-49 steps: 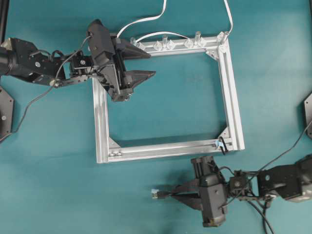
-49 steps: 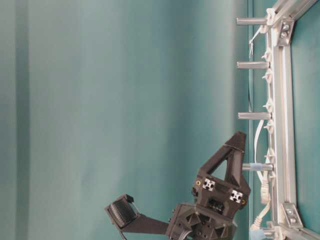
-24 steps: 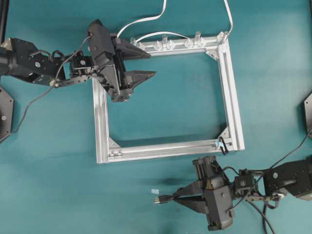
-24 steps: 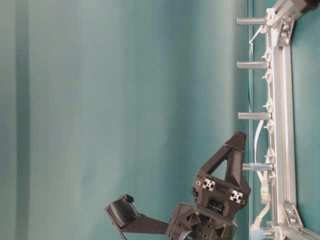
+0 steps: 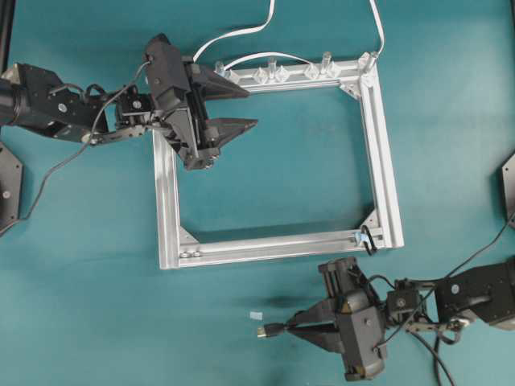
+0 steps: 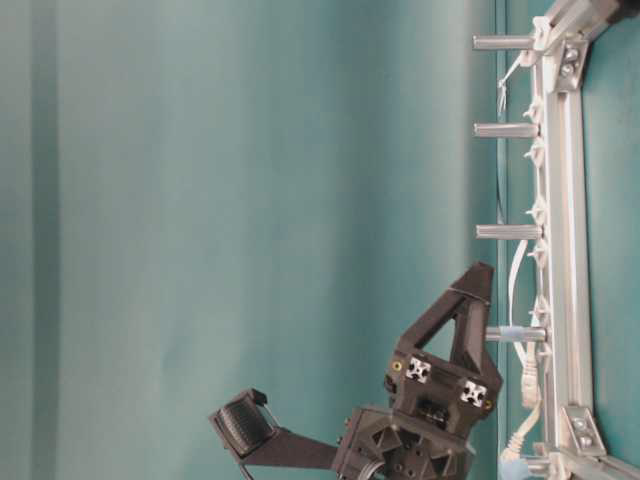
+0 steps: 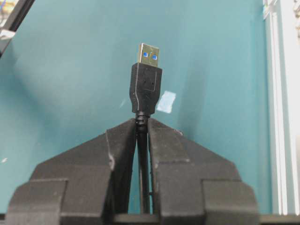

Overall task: Insert the wire through the string loop located on the right side.
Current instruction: 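Lift the cable and carry it right toward the frame's bottom-right corner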

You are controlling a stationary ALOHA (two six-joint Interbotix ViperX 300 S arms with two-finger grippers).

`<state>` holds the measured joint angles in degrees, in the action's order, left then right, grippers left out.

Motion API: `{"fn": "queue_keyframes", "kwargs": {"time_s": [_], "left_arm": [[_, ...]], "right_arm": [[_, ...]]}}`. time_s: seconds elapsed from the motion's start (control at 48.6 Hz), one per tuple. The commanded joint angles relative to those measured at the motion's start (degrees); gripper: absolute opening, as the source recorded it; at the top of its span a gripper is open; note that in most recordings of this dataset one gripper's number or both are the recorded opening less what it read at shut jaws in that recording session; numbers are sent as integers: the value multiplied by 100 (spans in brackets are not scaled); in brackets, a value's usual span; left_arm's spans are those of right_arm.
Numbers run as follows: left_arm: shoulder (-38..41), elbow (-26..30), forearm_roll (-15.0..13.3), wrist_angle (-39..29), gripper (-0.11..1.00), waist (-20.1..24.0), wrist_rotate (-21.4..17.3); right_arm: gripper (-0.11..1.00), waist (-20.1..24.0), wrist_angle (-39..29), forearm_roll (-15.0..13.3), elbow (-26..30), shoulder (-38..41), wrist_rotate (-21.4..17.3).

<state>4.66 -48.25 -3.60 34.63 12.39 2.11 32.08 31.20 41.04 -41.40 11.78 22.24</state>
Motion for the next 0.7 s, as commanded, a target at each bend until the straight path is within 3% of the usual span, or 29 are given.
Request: {"fn": "queue_keyframes", "kwargs": {"time_s": [0.0, 0.267, 0.679], "left_arm": [[-167, 79, 9, 26, 67, -35, 44], [-167, 79, 0, 26, 67, -44, 44], [-167, 53, 0, 26, 66, -44, 44]], "right_arm": [[10, 0, -132, -18, -9, -308, 9], [10, 141, -387, -18, -703, -923, 9], [10, 334, -896, -18, -2312, -2725, 9]]}}
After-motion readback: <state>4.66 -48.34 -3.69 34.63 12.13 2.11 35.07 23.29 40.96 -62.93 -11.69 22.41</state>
